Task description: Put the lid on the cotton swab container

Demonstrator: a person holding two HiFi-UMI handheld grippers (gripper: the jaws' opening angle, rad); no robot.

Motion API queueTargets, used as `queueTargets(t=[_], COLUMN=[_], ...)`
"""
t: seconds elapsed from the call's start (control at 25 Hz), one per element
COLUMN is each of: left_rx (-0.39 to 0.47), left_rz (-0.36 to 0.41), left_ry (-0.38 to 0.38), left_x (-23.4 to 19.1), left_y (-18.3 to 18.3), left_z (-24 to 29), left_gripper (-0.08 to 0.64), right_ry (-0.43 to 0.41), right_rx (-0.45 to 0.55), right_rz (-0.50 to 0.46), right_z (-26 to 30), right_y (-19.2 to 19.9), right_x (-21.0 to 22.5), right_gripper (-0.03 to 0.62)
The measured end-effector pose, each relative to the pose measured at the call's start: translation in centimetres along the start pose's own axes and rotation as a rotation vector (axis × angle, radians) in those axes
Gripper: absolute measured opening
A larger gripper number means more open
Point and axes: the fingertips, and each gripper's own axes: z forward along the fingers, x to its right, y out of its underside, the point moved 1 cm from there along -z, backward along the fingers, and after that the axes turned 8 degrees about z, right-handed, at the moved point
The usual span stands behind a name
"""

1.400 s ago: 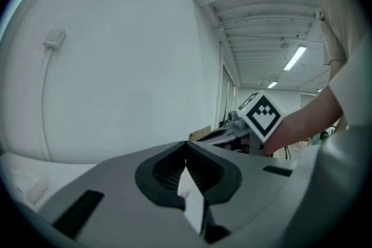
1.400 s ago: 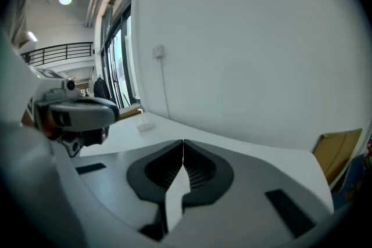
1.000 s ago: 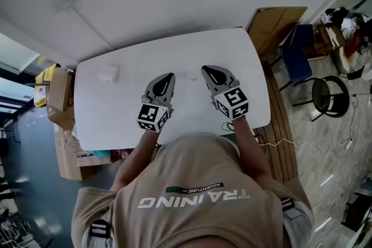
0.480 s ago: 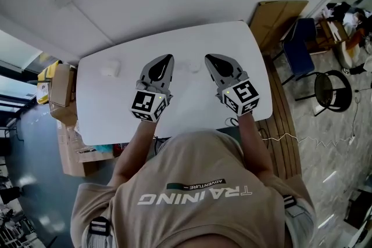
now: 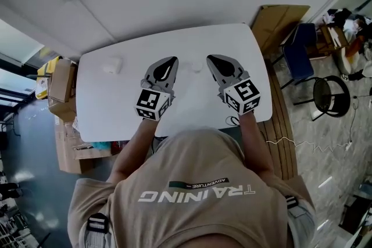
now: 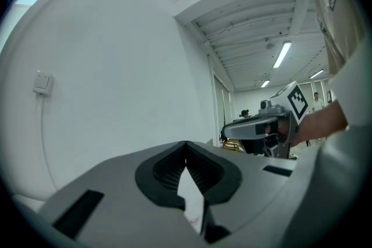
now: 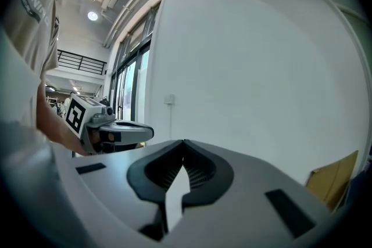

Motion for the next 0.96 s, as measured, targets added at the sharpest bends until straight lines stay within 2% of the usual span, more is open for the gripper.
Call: queueTargets(t=[0.72,0.96], left_rx=[-0.016,-0.018], left_rz=[-0.033,-0.038], left_ry=[0.021,0.021], left_x=[-0.4,-0.6], left_y=[1.5,1.7], left_z=[0.8,1.1], left_gripper=[0.012,0.012], right_ry=[0.013,0.023], right_rx=[-0.010,-0.013], right_rz=[0.027,0.011], right_z=[0.0,-0.1], right_y=[0.8,0.7], right_x=[0.9,1.4], right_gripper=[0.018,0.018])
